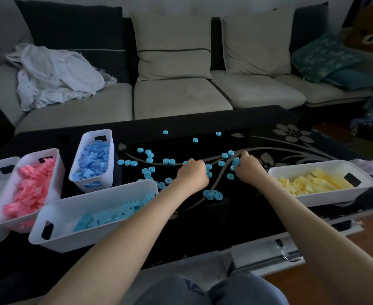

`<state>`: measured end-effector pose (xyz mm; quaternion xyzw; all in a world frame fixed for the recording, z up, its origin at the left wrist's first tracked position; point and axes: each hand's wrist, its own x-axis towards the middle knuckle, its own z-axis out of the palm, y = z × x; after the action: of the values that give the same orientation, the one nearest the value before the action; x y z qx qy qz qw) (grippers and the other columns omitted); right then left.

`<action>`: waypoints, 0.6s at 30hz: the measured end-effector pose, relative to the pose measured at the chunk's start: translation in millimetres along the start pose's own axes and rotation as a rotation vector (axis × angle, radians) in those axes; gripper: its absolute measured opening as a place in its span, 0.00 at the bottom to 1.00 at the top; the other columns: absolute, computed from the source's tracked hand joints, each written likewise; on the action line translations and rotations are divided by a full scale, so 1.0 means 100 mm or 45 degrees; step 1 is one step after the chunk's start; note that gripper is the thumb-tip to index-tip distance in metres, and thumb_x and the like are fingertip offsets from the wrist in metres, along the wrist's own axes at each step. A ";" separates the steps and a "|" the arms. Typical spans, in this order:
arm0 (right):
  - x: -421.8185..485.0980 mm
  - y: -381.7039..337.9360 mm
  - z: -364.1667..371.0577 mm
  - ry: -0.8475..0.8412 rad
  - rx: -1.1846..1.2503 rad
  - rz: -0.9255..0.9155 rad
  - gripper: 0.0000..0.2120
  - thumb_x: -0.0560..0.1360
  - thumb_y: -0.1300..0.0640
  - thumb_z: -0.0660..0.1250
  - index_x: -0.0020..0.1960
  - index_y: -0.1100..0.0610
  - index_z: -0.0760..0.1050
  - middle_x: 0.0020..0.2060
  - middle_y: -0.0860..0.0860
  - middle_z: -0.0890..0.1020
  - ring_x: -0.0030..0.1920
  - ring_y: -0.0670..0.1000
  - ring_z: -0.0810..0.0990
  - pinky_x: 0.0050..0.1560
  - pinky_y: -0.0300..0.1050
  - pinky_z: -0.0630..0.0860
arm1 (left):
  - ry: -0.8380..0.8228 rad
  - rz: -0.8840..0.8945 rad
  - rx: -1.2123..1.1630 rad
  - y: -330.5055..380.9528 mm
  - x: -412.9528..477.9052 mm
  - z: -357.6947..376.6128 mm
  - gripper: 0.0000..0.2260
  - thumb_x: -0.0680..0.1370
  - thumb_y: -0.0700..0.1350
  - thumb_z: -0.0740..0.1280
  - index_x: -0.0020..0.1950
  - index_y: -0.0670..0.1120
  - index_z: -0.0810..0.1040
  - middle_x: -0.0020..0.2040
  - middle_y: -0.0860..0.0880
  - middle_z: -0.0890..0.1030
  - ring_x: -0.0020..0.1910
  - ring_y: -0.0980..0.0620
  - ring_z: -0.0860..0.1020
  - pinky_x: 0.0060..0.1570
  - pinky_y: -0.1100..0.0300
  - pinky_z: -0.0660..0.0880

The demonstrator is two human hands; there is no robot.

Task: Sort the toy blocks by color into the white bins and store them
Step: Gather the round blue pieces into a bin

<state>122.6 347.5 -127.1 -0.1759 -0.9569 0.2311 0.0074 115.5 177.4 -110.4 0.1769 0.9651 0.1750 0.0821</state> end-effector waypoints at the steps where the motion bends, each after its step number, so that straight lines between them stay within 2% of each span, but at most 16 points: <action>1: 0.04 0.00 0.01 0.003 -0.020 0.031 0.14 0.77 0.65 0.57 0.62 0.66 0.64 0.59 0.61 0.72 0.52 0.57 0.75 0.46 0.46 0.72 | -0.005 0.001 -0.020 0.00 0.01 0.01 0.11 0.77 0.38 0.61 0.60 0.41 0.73 0.64 0.42 0.69 0.46 0.48 0.75 0.36 0.62 0.70; 5: 0.15 -0.01 0.04 -0.040 -0.150 0.143 0.17 0.77 0.63 0.58 0.65 0.66 0.65 0.62 0.61 0.71 0.60 0.60 0.74 0.55 0.50 0.73 | -0.020 0.002 -0.102 0.01 0.04 0.02 0.14 0.78 0.39 0.62 0.63 0.42 0.72 0.67 0.42 0.68 0.47 0.51 0.72 0.38 0.63 0.70; 9: 0.22 0.00 0.13 -0.035 -0.134 0.200 0.20 0.76 0.63 0.61 0.66 0.64 0.63 0.63 0.59 0.70 0.61 0.59 0.74 0.57 0.51 0.74 | 0.038 0.015 -0.220 0.06 0.06 0.03 0.12 0.76 0.43 0.65 0.59 0.42 0.73 0.62 0.44 0.71 0.46 0.52 0.74 0.41 0.61 0.72; 12: 0.22 -0.05 0.18 0.005 -0.128 0.095 0.15 0.76 0.62 0.60 0.62 0.64 0.68 0.58 0.60 0.75 0.57 0.59 0.76 0.51 0.49 0.75 | 0.082 0.031 -0.282 0.08 0.03 -0.01 0.12 0.76 0.44 0.66 0.57 0.41 0.73 0.59 0.45 0.71 0.46 0.51 0.75 0.40 0.61 0.71; 14: 0.18 -0.10 0.17 0.005 -0.168 -0.014 0.12 0.77 0.62 0.60 0.59 0.65 0.72 0.55 0.61 0.77 0.55 0.60 0.77 0.46 0.47 0.71 | 0.110 0.057 -0.295 0.07 -0.03 -0.07 0.11 0.76 0.45 0.66 0.56 0.42 0.73 0.56 0.47 0.71 0.48 0.50 0.75 0.43 0.59 0.73; 18: 0.03 -0.27 0.11 0.061 -0.073 -0.111 0.10 0.77 0.61 0.60 0.56 0.64 0.71 0.53 0.58 0.75 0.51 0.58 0.76 0.43 0.45 0.69 | 0.196 0.095 -0.263 -0.10 -0.22 -0.29 0.10 0.76 0.46 0.65 0.55 0.43 0.74 0.53 0.49 0.71 0.49 0.51 0.74 0.43 0.61 0.70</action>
<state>109.9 320.7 -125.1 -0.1397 -0.9694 0.1987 0.0353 126.6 151.0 -84.9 0.1893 0.9381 0.2894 0.0189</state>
